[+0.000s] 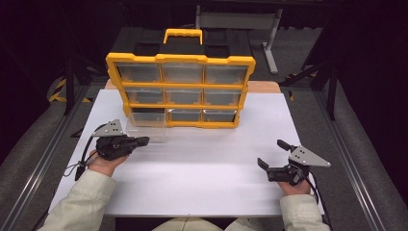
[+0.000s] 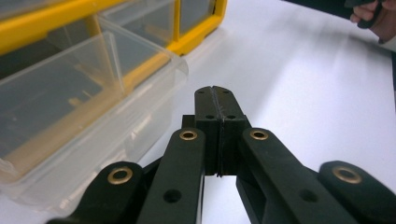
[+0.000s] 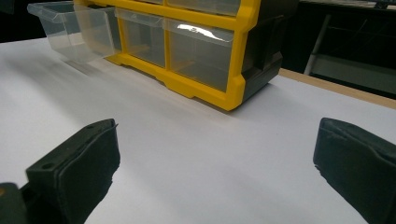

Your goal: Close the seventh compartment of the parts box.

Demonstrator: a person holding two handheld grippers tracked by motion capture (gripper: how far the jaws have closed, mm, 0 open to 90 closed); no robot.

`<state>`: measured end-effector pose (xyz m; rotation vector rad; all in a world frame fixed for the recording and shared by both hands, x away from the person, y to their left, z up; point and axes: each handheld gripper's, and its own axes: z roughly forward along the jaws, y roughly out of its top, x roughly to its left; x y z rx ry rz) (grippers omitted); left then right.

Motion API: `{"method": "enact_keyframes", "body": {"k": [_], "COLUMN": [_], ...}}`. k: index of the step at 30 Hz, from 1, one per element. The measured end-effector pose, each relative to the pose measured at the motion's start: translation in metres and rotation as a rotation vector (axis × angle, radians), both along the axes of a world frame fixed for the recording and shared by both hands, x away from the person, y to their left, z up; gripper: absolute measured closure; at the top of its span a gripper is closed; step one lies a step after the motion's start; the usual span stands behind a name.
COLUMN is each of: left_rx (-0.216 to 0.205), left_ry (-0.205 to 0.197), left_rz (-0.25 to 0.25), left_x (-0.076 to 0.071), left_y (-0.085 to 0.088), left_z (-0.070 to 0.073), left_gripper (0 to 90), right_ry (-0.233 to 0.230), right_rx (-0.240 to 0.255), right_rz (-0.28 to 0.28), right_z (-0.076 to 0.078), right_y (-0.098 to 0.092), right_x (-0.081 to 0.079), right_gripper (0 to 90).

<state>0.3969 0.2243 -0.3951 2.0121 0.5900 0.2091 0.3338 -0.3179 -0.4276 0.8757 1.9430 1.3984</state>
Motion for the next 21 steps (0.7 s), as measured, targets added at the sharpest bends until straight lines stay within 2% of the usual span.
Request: {"method": "enact_keyframes", "body": {"k": [5,7,13,21], "left_rx": [0.040,0.052,0.062,0.101], "left_ry": [0.039,0.038,0.069,0.108], "left_rz": [-0.005,0.005,0.026,0.051], "left_x": [0.003,0.005,0.011,0.020], "left_y": [-0.004,-0.004,-0.002,-0.004], "left_z": [-0.006,-0.008,-0.014,-0.024], "left_gripper": [89.4,89.4,89.4,89.4], "right_ry": [0.000,0.001,0.003,0.005], "right_rx": [0.001,0.000,-0.001,-0.001], "right_rz": [0.002,0.002,0.001,0.004], "right_z": [0.000,0.000,0.000,0.000], "right_y": [0.000,0.000,0.000,0.000], "right_x": [0.000,0.000,0.000,0.000], "right_gripper": [1.2,1.2,1.2,1.2]}}
